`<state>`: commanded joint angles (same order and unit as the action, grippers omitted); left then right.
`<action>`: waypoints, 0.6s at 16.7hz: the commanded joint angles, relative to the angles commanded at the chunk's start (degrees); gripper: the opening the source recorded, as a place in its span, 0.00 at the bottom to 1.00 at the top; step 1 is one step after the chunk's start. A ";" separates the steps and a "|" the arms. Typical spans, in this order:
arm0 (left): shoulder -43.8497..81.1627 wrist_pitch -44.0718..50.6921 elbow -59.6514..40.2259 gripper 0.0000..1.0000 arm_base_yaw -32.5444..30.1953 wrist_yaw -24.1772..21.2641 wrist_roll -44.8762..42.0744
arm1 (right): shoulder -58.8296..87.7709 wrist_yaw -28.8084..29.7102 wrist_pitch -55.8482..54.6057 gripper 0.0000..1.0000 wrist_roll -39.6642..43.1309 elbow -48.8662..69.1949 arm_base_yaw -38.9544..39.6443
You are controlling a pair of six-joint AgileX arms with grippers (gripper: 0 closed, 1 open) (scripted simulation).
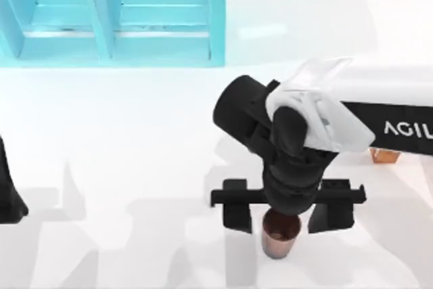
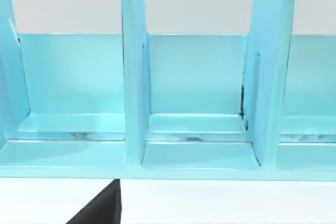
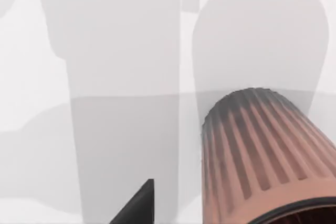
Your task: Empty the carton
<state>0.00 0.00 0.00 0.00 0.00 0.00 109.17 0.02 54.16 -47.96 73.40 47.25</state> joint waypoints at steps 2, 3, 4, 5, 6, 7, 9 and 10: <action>0.00 0.00 0.00 1.00 0.00 0.00 0.00 | 0.00 0.00 0.00 1.00 0.00 0.00 0.00; 0.00 0.00 0.00 1.00 0.00 0.00 0.00 | 0.00 0.00 0.00 1.00 0.00 0.00 0.00; 0.00 0.00 0.00 1.00 0.00 0.00 0.00 | 0.00 0.00 0.00 1.00 0.00 0.00 0.00; 0.00 0.00 0.00 1.00 0.00 0.00 0.00 | 0.00 0.00 0.00 1.00 0.00 0.00 0.00; 0.00 0.00 0.00 1.00 0.00 0.00 0.00 | 0.00 0.00 0.00 1.00 0.00 0.00 0.00; 0.00 0.00 0.00 1.00 0.00 0.00 0.00 | 0.00 0.00 0.00 1.00 0.00 0.00 0.00; 0.00 0.00 0.00 1.00 0.00 0.00 0.00 | -0.04 0.01 0.15 1.00 0.02 0.14 -0.06; 0.00 0.00 0.00 1.00 0.00 0.00 0.00 | -0.13 0.03 0.89 1.00 0.05 0.80 0.00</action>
<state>0.00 0.00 0.00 0.00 0.00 0.00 109.04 0.04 55.05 -47.91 74.20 47.25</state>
